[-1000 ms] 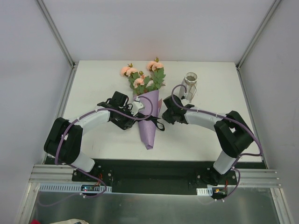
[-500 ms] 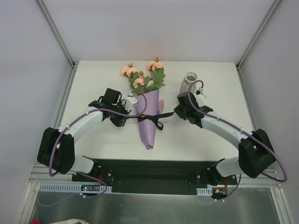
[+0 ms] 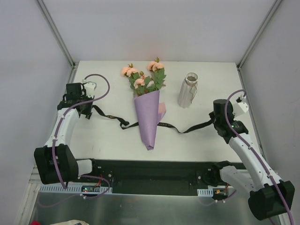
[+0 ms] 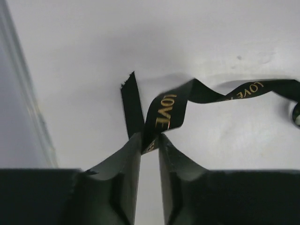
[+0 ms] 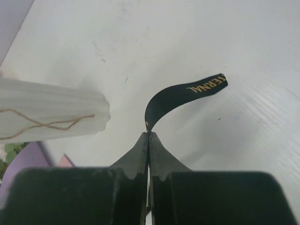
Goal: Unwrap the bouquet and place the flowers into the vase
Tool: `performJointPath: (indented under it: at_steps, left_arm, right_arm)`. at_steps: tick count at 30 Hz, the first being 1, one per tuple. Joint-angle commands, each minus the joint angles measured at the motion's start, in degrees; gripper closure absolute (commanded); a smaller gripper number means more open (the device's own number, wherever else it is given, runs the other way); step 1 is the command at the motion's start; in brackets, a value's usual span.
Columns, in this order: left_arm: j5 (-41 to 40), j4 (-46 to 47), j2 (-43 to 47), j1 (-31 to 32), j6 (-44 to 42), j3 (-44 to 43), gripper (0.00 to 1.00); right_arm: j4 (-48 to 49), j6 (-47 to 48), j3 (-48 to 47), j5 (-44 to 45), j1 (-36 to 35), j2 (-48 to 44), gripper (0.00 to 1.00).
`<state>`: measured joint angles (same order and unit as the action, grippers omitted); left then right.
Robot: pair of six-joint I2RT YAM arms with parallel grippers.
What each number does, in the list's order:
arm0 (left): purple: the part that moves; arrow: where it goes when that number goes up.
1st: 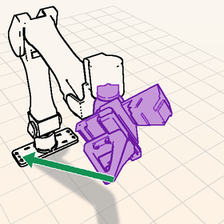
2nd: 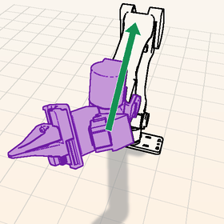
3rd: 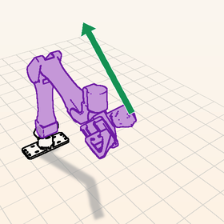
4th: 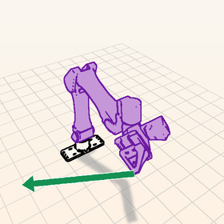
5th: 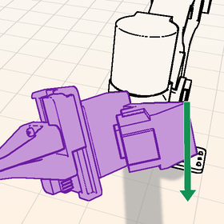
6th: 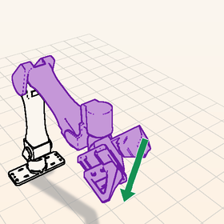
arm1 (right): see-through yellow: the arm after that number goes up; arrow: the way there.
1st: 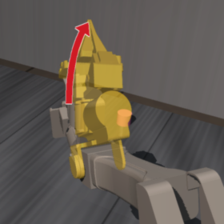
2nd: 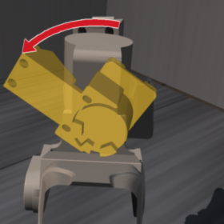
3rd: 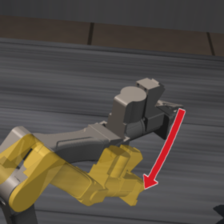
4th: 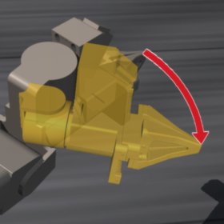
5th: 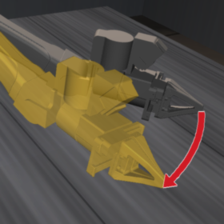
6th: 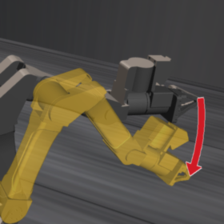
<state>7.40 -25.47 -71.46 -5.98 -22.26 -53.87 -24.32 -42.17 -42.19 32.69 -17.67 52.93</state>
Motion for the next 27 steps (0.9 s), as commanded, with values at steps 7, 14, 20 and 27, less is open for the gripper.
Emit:
performJointPath:
  at_steps: [7, 14, 20, 27]
  left_arm:
    - [-4.15, -2.21, 6.24, -2.55, 3.37, 0.87, 0.01]
    - [-0.55, -6.07, 8.79, -2.64, 3.45, -0.18, 0.01]
    - [2.53, -9.06, 9.41, -2.64, 3.63, 0.34, 0.01]
    - [6.39, -9.42, 8.53, -2.64, 4.24, 1.66, 0.01]
  right_arm:
    - [-5.22, 22.61, -6.22, 9.66, -5.57, -2.74, 0.01]
    - [0.22, 42.47, -9.48, 12.75, -34.59, 0.06, 0.04]
    - [5.24, 59.47, -11.33, 12.49, -59.21, 11.66, 0.04]
    - [6.65, 66.33, -16.68, 7.40, -67.67, 27.03, 0.04]
